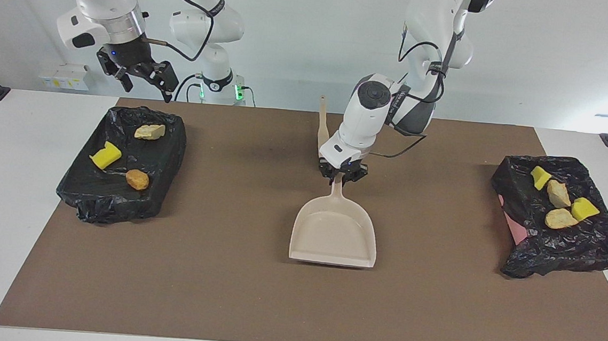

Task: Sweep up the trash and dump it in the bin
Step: 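Set the empty dustpan down mid-table with the left gripper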

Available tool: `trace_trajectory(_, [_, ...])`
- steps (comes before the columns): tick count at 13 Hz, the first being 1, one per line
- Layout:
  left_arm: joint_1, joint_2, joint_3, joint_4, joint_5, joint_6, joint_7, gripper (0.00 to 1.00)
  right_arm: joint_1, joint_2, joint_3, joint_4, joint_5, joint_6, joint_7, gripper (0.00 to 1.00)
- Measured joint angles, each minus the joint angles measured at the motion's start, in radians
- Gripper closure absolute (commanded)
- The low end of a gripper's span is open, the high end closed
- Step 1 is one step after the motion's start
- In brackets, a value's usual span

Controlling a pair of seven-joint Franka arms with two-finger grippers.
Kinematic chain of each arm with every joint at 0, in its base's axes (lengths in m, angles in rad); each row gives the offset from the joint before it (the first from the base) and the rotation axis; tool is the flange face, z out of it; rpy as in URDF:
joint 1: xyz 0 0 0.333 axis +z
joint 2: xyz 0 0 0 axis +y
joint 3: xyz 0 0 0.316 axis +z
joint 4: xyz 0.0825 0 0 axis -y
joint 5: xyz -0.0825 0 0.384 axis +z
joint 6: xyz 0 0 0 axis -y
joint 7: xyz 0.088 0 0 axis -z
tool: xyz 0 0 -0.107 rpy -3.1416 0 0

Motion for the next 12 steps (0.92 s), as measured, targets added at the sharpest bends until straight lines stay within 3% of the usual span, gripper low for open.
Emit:
trace_trajectory(1, [-0.009, 0.010, 0.000, 0.000, 0.000, 0.005, -0.001, 0.01, 0.001, 0.000, 0.001, 0.000, 0.000, 0.000, 0.000, 0.00])
trace_trajectory(7, [-0.012, 0.019, 0.026, 0.014, 0.000, 0.011, -0.010, 0.00, 0.004, 0.000, 0.004, 0.000, 0.000, 0.000, 0.000, 0.00])
trace_trajectory(12, [0.133, -0.046, 0.042, 0.060, 0.000, -0.061, -0.003, 0.00, 0.004, 0.000, 0.004, 0.000, 0.000, 0.000, 0.000, 0.00])
